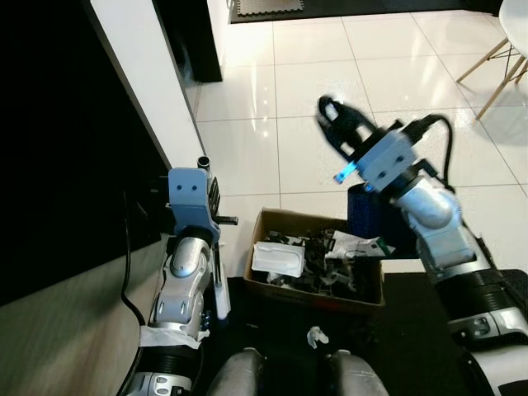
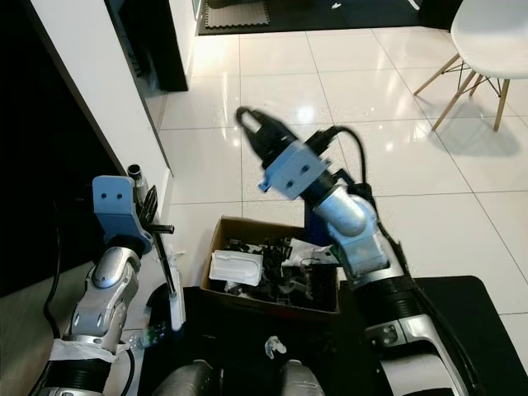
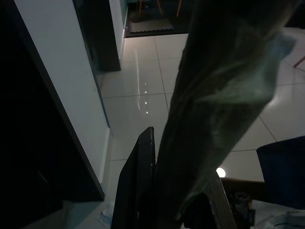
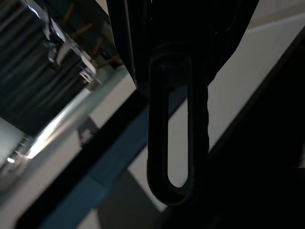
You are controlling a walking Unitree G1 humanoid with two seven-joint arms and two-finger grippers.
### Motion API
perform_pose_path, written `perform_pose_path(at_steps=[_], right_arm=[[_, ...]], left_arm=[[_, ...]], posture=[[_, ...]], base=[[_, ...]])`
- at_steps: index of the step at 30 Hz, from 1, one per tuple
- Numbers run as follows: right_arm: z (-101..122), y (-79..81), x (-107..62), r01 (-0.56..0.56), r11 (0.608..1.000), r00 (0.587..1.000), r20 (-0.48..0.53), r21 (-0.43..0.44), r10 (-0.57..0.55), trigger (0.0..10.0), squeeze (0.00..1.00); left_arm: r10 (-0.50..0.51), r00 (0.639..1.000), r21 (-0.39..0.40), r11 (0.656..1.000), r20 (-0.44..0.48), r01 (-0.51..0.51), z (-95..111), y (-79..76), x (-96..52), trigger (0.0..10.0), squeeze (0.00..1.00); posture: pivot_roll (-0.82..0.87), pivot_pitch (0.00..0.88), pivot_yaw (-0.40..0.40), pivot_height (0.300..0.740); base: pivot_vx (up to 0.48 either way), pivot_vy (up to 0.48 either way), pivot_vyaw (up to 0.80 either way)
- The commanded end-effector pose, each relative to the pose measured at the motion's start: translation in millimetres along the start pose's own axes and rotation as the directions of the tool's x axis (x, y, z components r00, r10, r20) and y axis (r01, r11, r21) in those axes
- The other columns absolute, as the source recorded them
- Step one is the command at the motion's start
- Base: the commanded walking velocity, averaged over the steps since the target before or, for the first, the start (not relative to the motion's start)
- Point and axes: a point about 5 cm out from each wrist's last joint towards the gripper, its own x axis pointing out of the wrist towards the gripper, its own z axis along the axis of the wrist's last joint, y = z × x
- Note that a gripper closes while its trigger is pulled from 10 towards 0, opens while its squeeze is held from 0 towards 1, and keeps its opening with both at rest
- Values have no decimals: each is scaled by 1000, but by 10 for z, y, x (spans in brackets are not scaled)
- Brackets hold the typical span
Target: Sweep floor
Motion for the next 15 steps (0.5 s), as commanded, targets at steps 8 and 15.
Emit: perform_pose_path(at_steps=[8, 15], right_arm=[[110, 180, 7, -202, 977, 972, 106, -70, 209, 10000, 0], [239, -11, 85, -150, 988, 973, 169, -44, 155, 10000, 0]], left_arm=[[18, 1000, 20, 1000, 17, -18, 16, 45, -5, 10000, 0], [17, 1000, 21, 1000, 16, -17, 12, 44, -4, 10000, 0]], posture=[[-26, 87, 34, 740], [-28, 86, 38, 740]], base=[[0, 0, 0], [0, 0, 0]])
